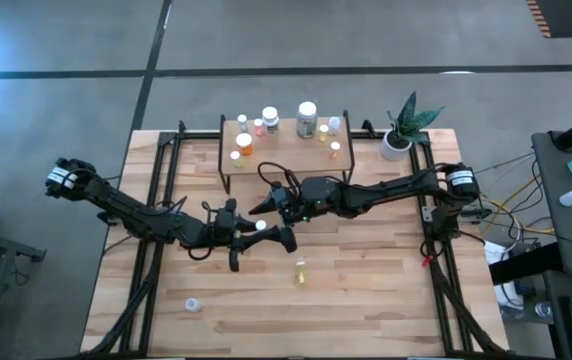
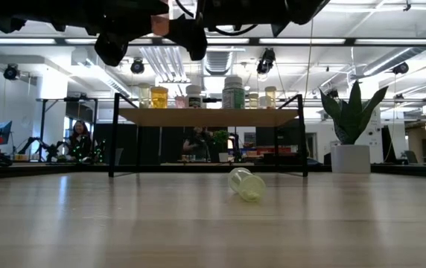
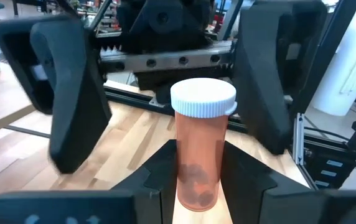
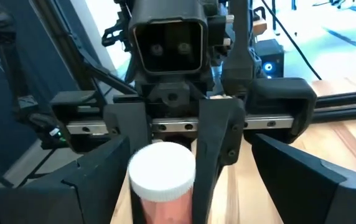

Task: Pick and place medicine bottles onto shelf by color
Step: Put the pink medicine bottle on the shelf

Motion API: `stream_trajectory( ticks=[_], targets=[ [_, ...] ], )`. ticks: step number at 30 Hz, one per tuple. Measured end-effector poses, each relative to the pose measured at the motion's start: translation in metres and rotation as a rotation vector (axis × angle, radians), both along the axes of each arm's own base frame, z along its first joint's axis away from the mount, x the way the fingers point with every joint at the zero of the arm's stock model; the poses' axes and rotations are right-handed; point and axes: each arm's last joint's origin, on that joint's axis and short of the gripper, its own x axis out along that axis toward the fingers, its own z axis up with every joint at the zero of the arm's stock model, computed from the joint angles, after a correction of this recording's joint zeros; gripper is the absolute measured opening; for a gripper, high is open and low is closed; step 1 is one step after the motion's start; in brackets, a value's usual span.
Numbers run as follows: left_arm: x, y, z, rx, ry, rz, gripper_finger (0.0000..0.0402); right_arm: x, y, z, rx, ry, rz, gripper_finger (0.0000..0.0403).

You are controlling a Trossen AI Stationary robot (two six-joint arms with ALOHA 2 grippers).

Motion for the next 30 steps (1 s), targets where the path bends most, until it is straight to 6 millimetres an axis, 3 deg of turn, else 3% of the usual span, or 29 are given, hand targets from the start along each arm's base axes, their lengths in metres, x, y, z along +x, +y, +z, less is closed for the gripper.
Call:
stream_trajectory(
  ticks=[22, 30],
  targets=[
    [0.0000, -0.0002, -0.0002, 0.001, 0.002, -0.006, 0.0086, -0.0010, 0.0021, -0.0003, -0.010, 0.008, 0.010, 0.0323],
    [0.0000, -0.0001, -0.0001, 0.001, 0.001, -0.006, 0.0086, -0.0011, 0.0046, -0.0003, -0.015, 0.006, 0.018, 0.0255]
  ],
)
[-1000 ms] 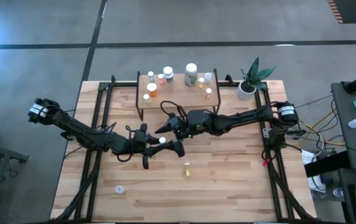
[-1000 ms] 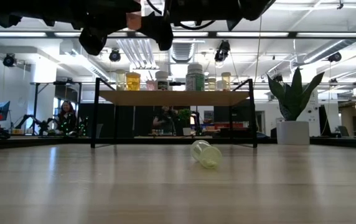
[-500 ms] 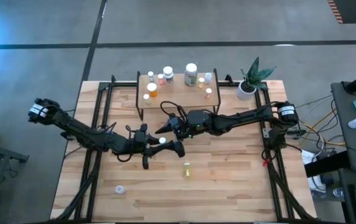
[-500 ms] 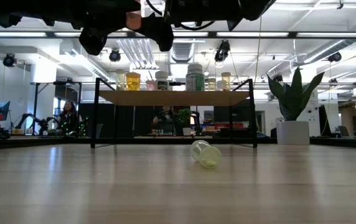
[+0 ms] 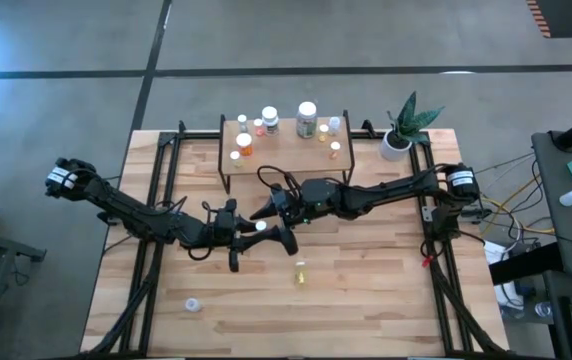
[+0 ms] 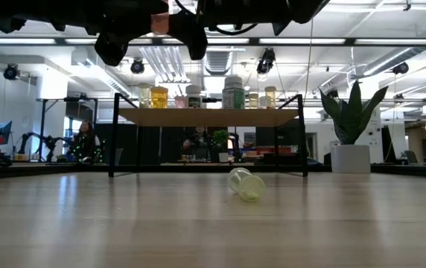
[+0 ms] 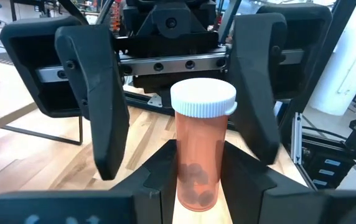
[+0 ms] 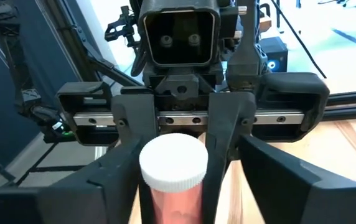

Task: Pick and place medicine bottles onto shelf by color
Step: Put the pink medicine bottle on the shelf

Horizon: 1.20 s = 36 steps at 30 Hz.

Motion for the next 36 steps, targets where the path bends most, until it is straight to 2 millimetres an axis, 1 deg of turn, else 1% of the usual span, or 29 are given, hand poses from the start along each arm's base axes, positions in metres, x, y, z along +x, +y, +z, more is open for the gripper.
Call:
stream_trajectory(
  ticks=[4, 12, 17, 24, 36],
  targets=[
    [0.0000, 0.0000, 0.0000, 0.000, 0.000, -0.001, 0.0086, -0.0006, 0.0001, 0.0012, -0.009, -0.005, 0.001, 0.0223],
    [0.0000, 0.0000, 0.0000, 0.000, 0.000, -0.002, 0.0087, -0.0024, 0.0000, 0.0055, -0.010, -0.017, 0.004, 0.0183],
    [0.0000, 0.0000, 0.0000, 0.000, 0.000, -0.002, 0.0087, -0.0029, 0.0001, 0.0040, -0.010, 0.003, 0.004, 0.0164],
    [0.0002, -0.0001, 0.0004, -0.001, -0.001, -0.003, 0.0086, -0.0034, 0.0002, 0.0026, -0.010, 0.022, 0.005, 0.0150],
    [0.0002, -0.0001, 0.0006, -0.003, -0.003, -0.004, 0.0086, -0.0034, 0.0006, 0.0028, -0.024, 0.016, 0.010, 0.0099]
  ],
)
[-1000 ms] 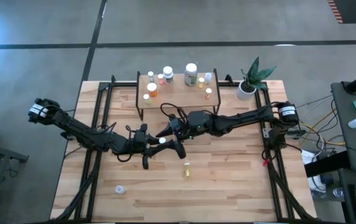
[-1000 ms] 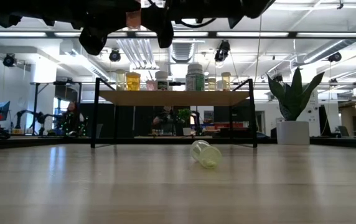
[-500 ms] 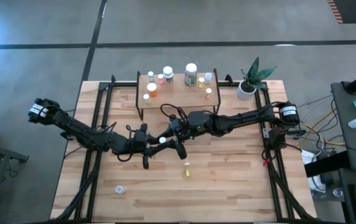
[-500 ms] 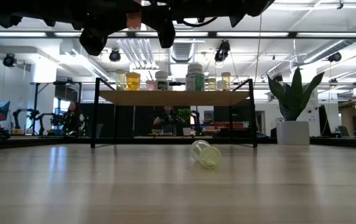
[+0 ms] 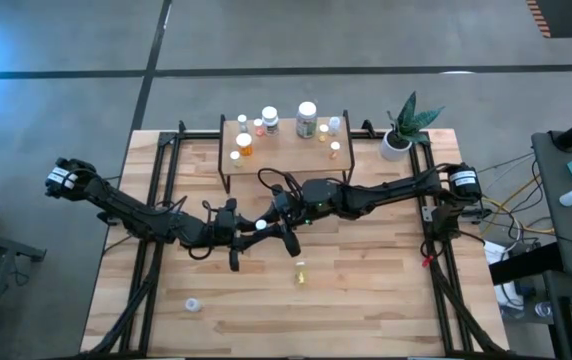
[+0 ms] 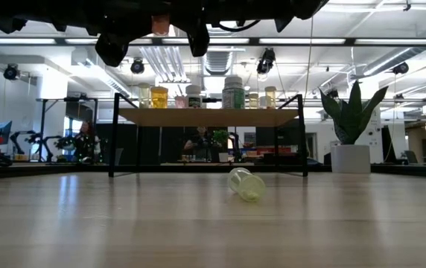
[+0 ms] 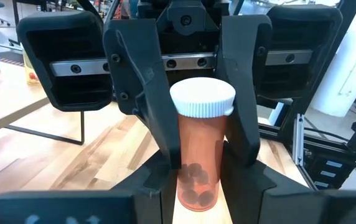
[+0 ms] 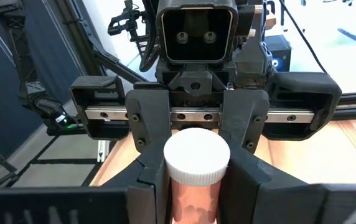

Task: Pick and place medicine bottles onto shelf by color
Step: Put the pink medicine bottle on the shelf

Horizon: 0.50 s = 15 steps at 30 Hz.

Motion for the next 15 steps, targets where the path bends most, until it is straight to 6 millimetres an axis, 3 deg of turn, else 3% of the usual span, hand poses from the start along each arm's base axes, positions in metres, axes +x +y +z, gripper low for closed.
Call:
stream_trajectory(
  ticks=[6, 15],
  targets=[
    [0.0000, 0.0000, 0.0000, -0.030, -0.003, -0.001, 0.0099, 0.0000, -0.0002, 0.0000, 0.000, 0.000, -0.003, 0.0106],
    [-0.0019, 0.0006, 0.0000, -0.037, 0.013, 0.001, 0.0178, 0.0000, -0.0009, -0.0005, -0.004, 0.005, -0.011, 0.0103]
  ],
)
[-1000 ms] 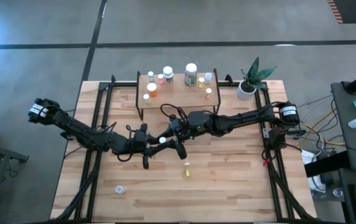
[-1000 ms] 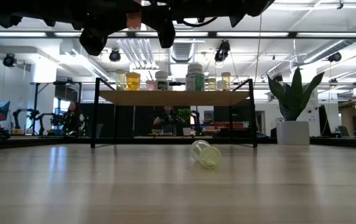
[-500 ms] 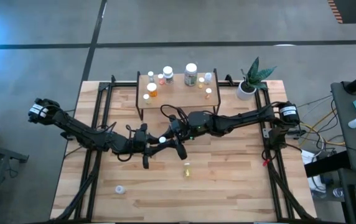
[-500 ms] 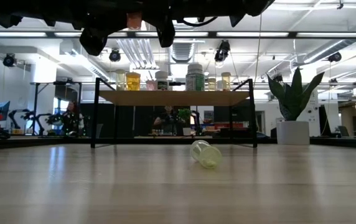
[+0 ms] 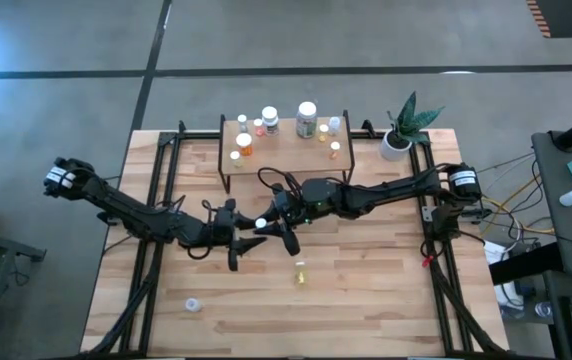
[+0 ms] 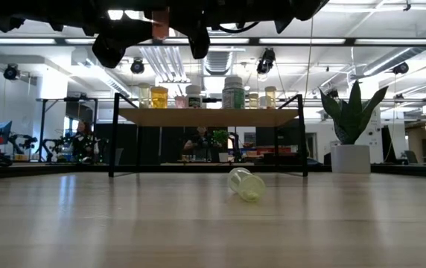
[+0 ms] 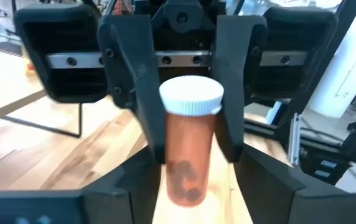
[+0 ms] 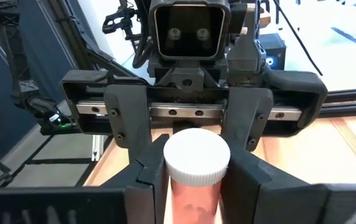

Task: Pick and place medicine bottles onto shelf by color
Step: Put the pink medicine bottle on the shelf

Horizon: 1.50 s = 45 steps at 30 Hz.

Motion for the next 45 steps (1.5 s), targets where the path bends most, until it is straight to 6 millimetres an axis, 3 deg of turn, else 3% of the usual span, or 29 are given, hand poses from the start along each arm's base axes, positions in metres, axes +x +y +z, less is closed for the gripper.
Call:
stream_trajectory(
  ticks=[8, 15, 25, 36, 45],
  targets=[
    [-0.017, 0.008, 0.009, 0.019, 0.054, 0.050, 0.0191, 0.000, 0.000, 0.000, -0.025, -0.005, -0.003, 0.0107],
    [-0.036, 0.017, 0.015, 0.048, 0.117, 0.102, 0.0192, -0.001, -0.014, 0.002, -0.054, -0.014, -0.053, 0.0109],
    [-0.053, 0.023, 0.018, 0.063, 0.169, 0.107, 0.0192, -0.009, -0.062, 0.016, -0.115, -0.062, -0.172, 0.0109],
    [-0.050, 0.022, 0.012, 0.088, 0.205, 0.106, 0.0192, -0.018, -0.130, 0.015, -0.190, -0.097, -0.399, 0.0109],
    [-0.046, 0.021, 0.009, 0.093, 0.217, 0.106, 0.0192, -0.009, -0.155, -0.010, -0.197, -0.079, -0.467, 0.0109]
  ],
)
